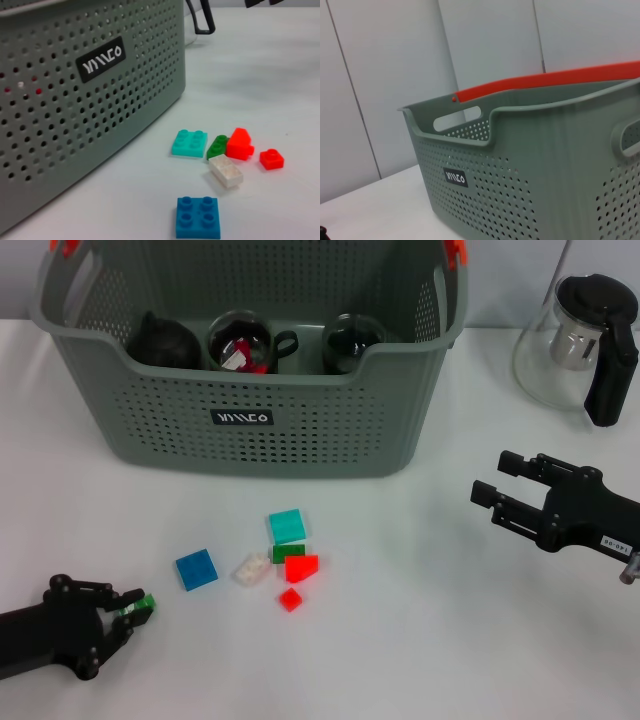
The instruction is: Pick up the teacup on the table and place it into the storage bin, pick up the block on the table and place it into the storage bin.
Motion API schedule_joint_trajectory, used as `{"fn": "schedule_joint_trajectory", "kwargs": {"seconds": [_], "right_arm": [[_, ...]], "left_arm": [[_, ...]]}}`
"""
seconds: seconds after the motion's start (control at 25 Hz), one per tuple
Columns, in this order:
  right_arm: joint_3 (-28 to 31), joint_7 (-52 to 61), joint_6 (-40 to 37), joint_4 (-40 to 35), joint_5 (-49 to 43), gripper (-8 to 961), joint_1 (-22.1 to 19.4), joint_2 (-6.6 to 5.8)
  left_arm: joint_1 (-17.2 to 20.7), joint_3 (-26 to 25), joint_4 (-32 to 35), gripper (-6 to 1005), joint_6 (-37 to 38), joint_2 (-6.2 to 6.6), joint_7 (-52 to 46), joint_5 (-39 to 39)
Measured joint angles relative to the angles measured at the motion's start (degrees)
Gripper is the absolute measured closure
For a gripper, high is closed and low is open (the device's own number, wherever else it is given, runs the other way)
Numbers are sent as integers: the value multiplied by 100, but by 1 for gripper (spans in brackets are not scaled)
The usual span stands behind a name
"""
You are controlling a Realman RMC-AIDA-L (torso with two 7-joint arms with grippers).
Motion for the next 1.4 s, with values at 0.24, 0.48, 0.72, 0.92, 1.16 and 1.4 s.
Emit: {"fn": "schedule_joint_trajectory", "kwargs": {"seconds": [0.24, 0.48, 0.72, 0.92, 1.16, 1.4], "right_arm": [[-6, 0, -3, 0, 0, 308, 10, 0], [-4, 0, 1, 0, 0, 307, 4, -4], [-11, -6, 2, -17, 0, 309, 2, 12], [-13, -13, 1, -34, 0, 307, -2, 28], [1, -17, -16, -34, 0, 308, 5, 28], [6, -17, -46, -25, 13, 308, 31, 33]], "left_arm": [[-1, 5, 108, 858, 37, 15, -298, 29], [-66, -245, 176, 858, 861, 160, -372, -9], [-430, -859, 123, 859, 1977, 409, -590, 1], [-883, -1091, -10, 859, 2845, 507, -885, -375], [-1753, -1093, -94, 859, 2948, 451, -1628, -854], [-2566, -1074, -55, 859, 2321, 465, -2268, -1144]]}}
